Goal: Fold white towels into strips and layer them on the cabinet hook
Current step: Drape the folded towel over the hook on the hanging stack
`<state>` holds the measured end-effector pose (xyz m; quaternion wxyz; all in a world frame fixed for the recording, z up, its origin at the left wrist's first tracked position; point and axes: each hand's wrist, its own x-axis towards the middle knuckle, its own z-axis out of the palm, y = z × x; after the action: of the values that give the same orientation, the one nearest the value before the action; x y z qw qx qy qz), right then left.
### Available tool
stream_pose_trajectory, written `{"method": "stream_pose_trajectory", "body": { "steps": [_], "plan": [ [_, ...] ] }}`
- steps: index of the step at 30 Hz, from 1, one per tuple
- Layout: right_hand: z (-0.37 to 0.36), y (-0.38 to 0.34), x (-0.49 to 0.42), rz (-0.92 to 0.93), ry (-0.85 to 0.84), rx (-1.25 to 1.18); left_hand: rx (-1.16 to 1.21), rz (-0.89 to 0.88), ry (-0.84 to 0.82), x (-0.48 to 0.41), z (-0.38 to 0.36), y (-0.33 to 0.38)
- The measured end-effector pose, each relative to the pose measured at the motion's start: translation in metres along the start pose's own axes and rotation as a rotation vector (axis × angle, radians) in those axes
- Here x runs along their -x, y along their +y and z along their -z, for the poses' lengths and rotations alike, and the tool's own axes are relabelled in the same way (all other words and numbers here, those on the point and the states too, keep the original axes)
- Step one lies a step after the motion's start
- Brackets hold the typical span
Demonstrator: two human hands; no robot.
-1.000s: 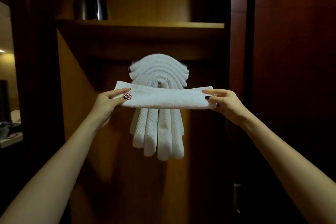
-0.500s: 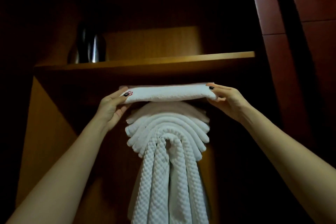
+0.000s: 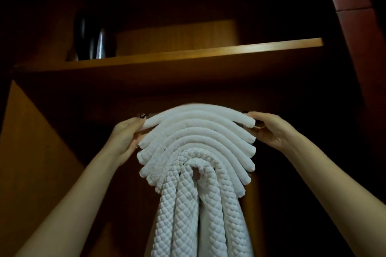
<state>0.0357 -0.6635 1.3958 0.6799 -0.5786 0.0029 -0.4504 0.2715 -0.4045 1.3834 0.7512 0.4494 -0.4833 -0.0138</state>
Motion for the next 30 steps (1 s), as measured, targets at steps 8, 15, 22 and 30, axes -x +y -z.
{"method": "stream_pose_trajectory", "body": {
  "steps": [8, 15, 22, 30],
  "plan": [
    [-0.012, -0.018, 0.009, -0.043, 0.017, -0.049, -0.168, 0.095, 0.055, -0.006, 0.006, 0.01],
    [-0.006, -0.03, 0.014, 0.01, 0.017, 0.081, -0.165, 0.099, 0.041, -0.006, -0.003, 0.017],
    [-0.014, -0.019, 0.016, -0.006, 0.074, 0.009, -0.046, 0.079, 0.173, -0.015, -0.014, 0.025],
    [-0.012, -0.004, 0.028, -0.064, 0.059, 0.177, -0.149, 0.194, 0.14, -0.002, -0.011, 0.013]
  ]
}}
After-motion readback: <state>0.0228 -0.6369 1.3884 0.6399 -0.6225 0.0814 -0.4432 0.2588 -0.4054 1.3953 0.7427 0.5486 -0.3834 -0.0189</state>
